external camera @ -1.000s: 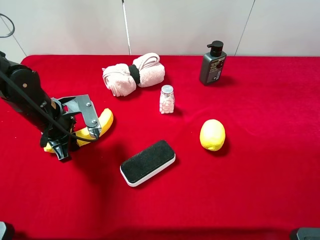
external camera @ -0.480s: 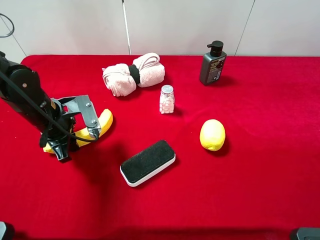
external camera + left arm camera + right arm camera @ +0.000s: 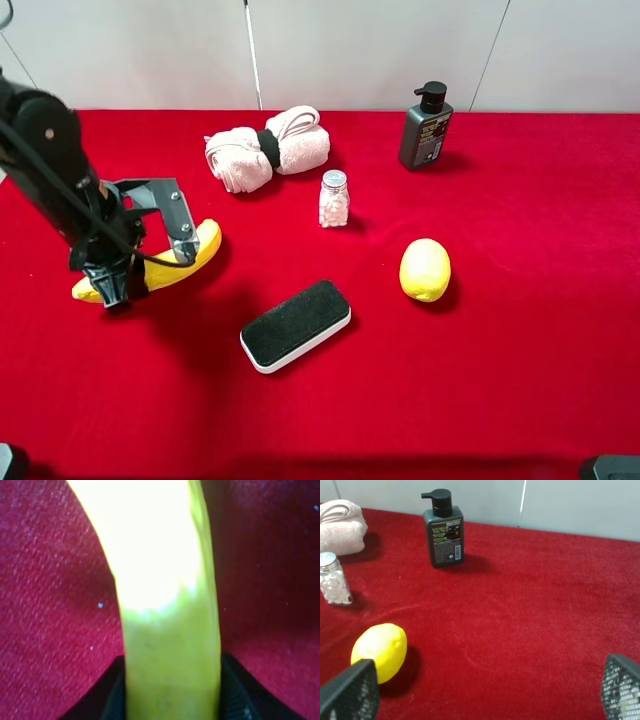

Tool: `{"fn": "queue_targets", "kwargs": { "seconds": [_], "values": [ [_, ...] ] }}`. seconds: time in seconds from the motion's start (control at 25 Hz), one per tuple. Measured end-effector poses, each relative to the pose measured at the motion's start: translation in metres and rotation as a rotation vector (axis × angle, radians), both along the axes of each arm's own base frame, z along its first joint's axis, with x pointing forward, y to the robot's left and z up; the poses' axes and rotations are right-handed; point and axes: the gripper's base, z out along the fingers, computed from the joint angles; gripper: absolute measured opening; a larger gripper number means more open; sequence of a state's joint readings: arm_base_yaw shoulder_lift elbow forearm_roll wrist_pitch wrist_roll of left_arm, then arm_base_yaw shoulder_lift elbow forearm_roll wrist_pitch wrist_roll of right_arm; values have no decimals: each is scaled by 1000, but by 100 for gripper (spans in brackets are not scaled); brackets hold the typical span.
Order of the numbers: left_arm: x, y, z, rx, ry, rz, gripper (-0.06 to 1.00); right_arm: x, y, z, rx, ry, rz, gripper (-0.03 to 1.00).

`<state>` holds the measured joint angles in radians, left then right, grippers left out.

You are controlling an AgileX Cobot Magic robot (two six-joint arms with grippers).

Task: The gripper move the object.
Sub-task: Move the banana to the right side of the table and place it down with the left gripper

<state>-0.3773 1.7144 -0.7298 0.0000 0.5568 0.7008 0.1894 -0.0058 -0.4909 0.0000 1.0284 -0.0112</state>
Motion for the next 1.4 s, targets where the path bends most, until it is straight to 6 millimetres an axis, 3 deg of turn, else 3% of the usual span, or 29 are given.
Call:
{"fn": "queue_targets", "kwargs": {
  "seconds": [0.32, 0.92, 1.4],
  "values": [
    [18, -22, 34, 18, 43, -3, 36, 0, 0, 0, 0, 0, 0, 69],
    [39, -91, 120, -32, -13, 11, 36, 0, 0, 0, 0, 0, 0, 69],
    [51, -151, 139, -53, -34, -84, 36, 0, 0, 0, 0, 0, 0, 69]
  ]
}}
